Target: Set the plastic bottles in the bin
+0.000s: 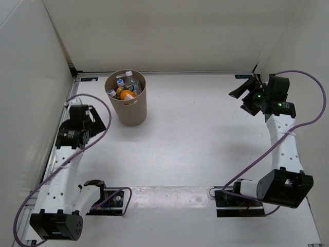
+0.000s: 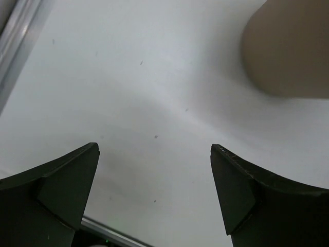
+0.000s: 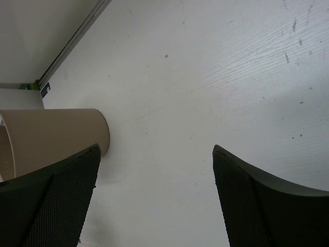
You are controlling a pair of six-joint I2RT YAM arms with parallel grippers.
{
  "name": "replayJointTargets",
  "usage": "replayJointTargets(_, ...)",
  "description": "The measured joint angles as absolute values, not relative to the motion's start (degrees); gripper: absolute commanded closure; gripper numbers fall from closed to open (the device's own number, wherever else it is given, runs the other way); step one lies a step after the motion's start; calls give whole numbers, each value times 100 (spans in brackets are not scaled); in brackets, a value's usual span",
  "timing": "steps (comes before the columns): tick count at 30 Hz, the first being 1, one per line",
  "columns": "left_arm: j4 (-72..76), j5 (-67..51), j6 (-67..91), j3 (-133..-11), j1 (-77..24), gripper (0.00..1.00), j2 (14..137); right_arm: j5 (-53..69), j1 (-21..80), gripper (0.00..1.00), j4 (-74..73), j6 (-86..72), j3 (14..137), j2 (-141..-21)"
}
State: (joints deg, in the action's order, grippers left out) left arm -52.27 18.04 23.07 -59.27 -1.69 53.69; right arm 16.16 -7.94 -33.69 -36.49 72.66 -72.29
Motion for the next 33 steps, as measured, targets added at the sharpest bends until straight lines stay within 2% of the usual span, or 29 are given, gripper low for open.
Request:
replayJointTargets(5, -5315, 1817, 2497, -5135, -73, 0, 5129, 1684, -1015, 10, -3625, -3433, 7218, -7070)
replayJointTargets(14, -4554, 1466, 2327, -4906, -176, 0, 5470, 1426, -1024, 10, -4077, -2624, 6836, -6556)
replayJointTargets(19, -4150, 1372, 1868, -4729, -626, 0, 5555, 224, -631, 10, -4491, -2228, 6204, -6287)
replayJointTargets(26, -3433, 1608, 1758, -4692, -735, 0, 5780, -1282, 545, 10, -4764, -2056, 5669, -6143)
replayJointTargets(33, -2558, 1673, 1686, -4355, -735, 0, 5835, -1702, 34, 10, -4884, -2228, 5666, -6154)
